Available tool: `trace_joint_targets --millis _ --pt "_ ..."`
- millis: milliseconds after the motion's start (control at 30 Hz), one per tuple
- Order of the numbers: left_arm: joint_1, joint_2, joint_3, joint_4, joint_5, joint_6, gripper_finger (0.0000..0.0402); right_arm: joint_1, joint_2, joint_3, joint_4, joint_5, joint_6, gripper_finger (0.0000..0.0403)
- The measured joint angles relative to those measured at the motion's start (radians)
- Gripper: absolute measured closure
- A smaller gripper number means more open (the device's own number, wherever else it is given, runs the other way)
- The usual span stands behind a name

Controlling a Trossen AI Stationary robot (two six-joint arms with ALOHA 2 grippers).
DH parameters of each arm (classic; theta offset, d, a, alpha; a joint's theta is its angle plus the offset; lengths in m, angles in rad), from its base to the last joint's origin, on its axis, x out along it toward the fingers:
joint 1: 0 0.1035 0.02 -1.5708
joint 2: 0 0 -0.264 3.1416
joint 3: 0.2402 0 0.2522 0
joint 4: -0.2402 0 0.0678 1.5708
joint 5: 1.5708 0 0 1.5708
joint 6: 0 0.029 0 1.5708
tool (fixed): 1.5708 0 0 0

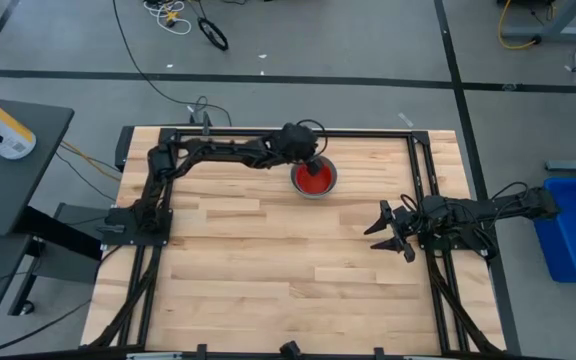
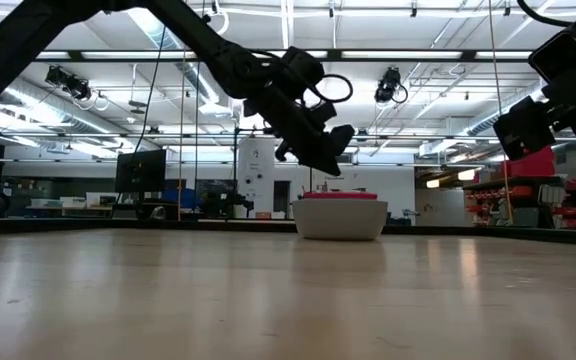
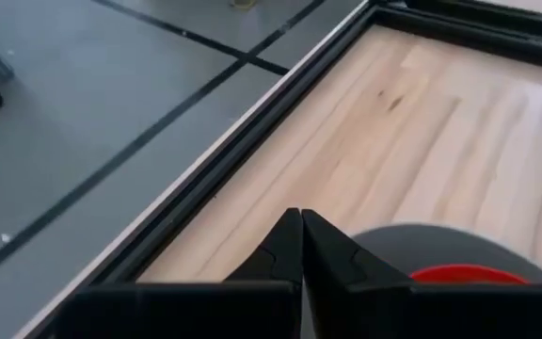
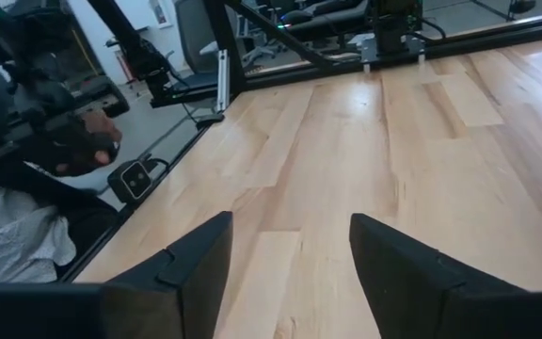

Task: Nest bowls inside each other
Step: Return to Home Position

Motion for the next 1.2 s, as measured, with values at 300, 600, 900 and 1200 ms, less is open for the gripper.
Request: trace_joint_targets --millis 300,600,900,1200 --pt "-0.11 -0.016 0.0 0.102 0.107 0.208 0.0389 0.0 0.0 0.0 0.003 -0.001 -0.024 0.0165" --pt "-0.215 -0.195 0.0 -0.026 0.042 0.272 0.0386 -0.002 0.0 0.0 0.013 -0.001 0.052 0.015" --pt "-0.32 -0.567 -0.166 -0.227 0.079 0.276 0.0386 -0.003 -0.039 0.015 0.183 -0.292 0.021 0.0137" --pt "-0.413 -1.215 -0.714 -0.065 -0.024 0.183 0.0395 -0.003 -0.244 0.189 -0.12 -0.298 -0.058 0.0129"
